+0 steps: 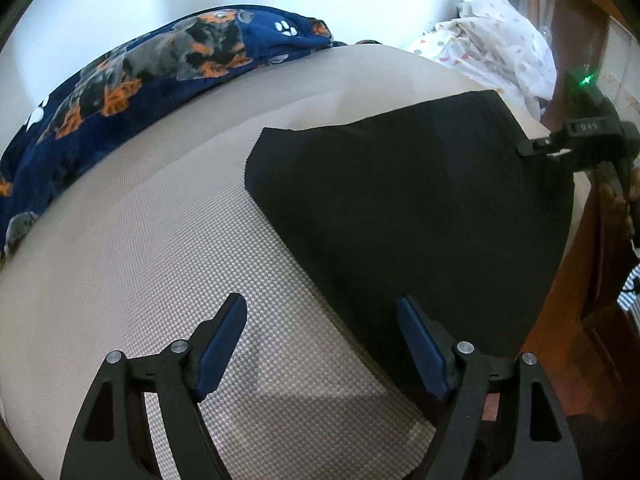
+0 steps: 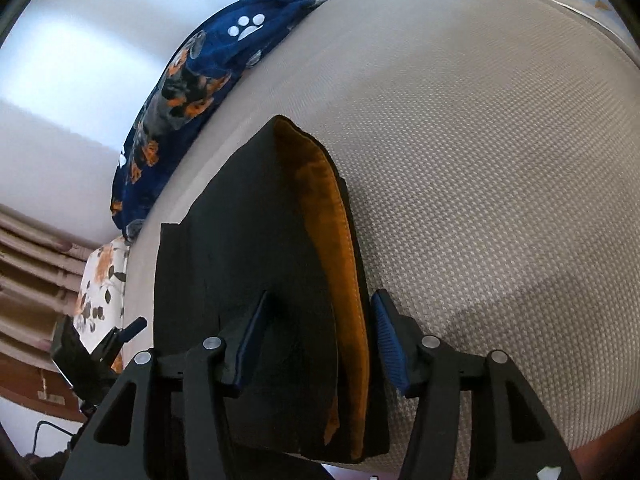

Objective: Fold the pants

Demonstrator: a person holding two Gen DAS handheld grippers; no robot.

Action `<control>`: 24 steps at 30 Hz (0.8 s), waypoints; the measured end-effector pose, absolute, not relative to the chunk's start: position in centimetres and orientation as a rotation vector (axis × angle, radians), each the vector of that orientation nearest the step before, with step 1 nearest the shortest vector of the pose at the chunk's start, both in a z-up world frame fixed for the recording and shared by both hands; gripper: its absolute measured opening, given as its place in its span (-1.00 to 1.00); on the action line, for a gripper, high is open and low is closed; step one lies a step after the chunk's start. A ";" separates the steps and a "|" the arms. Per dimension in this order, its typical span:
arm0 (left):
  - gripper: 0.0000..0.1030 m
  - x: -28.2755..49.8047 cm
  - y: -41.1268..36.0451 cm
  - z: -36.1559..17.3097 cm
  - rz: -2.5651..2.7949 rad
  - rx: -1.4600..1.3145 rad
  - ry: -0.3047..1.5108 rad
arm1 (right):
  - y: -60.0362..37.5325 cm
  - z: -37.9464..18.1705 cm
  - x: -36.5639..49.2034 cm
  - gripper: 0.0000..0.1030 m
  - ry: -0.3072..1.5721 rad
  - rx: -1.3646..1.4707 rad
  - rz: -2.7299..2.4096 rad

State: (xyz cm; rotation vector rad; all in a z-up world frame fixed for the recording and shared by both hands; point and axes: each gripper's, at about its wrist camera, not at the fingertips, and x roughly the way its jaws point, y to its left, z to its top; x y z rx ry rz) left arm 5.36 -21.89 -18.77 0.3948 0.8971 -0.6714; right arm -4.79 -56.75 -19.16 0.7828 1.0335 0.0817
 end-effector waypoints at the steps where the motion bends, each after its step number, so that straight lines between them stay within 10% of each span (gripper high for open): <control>1: 0.53 5.4 -22.0 -18.8 -0.672 0.399 0.895 | -56.7 -19.1 -4.7 0.03 1.036 0.776 0.087; 24: 0.68 7.6 -22.9 -20.4 -0.776 0.297 1.010 | -56.3 -19.2 -3.3 0.24 1.074 0.765 0.223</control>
